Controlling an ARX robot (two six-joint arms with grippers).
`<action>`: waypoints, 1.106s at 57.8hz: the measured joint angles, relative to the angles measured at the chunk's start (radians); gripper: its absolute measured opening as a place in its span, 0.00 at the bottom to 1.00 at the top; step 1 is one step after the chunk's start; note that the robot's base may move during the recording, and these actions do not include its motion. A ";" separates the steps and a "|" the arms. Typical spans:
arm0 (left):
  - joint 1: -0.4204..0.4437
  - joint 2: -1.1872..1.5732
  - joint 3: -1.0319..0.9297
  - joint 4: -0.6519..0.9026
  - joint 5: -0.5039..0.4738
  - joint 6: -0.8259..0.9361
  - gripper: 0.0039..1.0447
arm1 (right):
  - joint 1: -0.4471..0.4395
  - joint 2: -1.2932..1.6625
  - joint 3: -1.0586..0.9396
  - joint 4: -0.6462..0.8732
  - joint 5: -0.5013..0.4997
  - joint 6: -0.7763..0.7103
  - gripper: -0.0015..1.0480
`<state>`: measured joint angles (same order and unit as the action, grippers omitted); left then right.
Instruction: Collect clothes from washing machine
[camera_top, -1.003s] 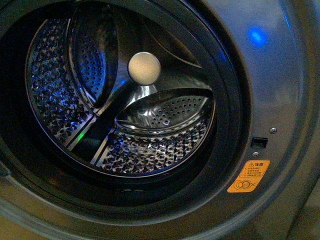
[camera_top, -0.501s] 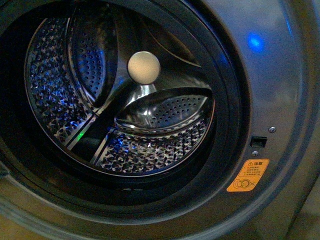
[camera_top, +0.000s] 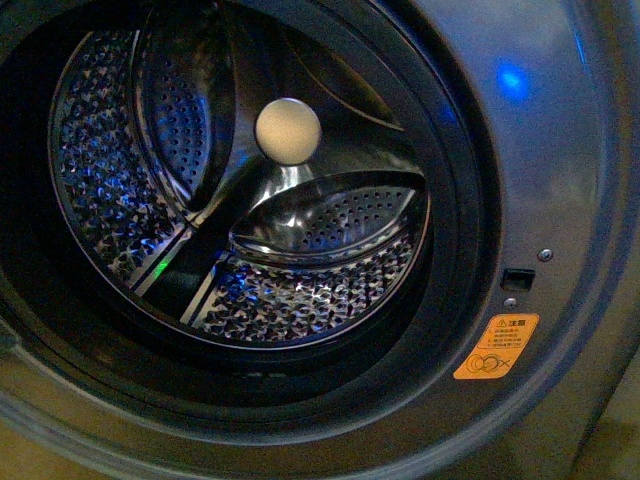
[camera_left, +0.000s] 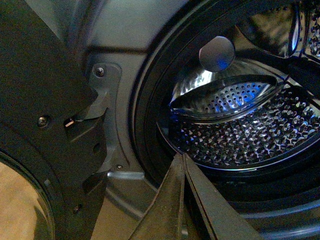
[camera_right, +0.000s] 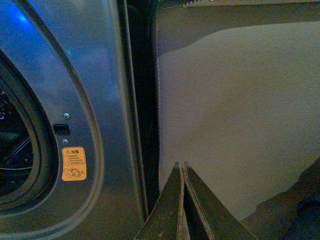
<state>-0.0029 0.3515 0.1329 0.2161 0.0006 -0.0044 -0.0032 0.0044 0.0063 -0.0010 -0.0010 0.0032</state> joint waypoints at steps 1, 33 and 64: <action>0.000 -0.006 -0.005 0.000 0.000 0.000 0.03 | 0.000 0.000 0.000 0.000 0.000 0.000 0.02; 0.000 -0.151 -0.084 -0.055 0.004 0.005 0.03 | 0.000 0.000 0.000 0.000 0.000 0.000 0.02; 0.000 -0.346 -0.114 -0.214 0.000 0.003 0.03 | 0.001 0.000 0.000 0.000 0.000 0.000 0.02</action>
<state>-0.0025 0.0051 0.0185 0.0021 0.0002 -0.0017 -0.0025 0.0044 0.0063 -0.0013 -0.0013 0.0032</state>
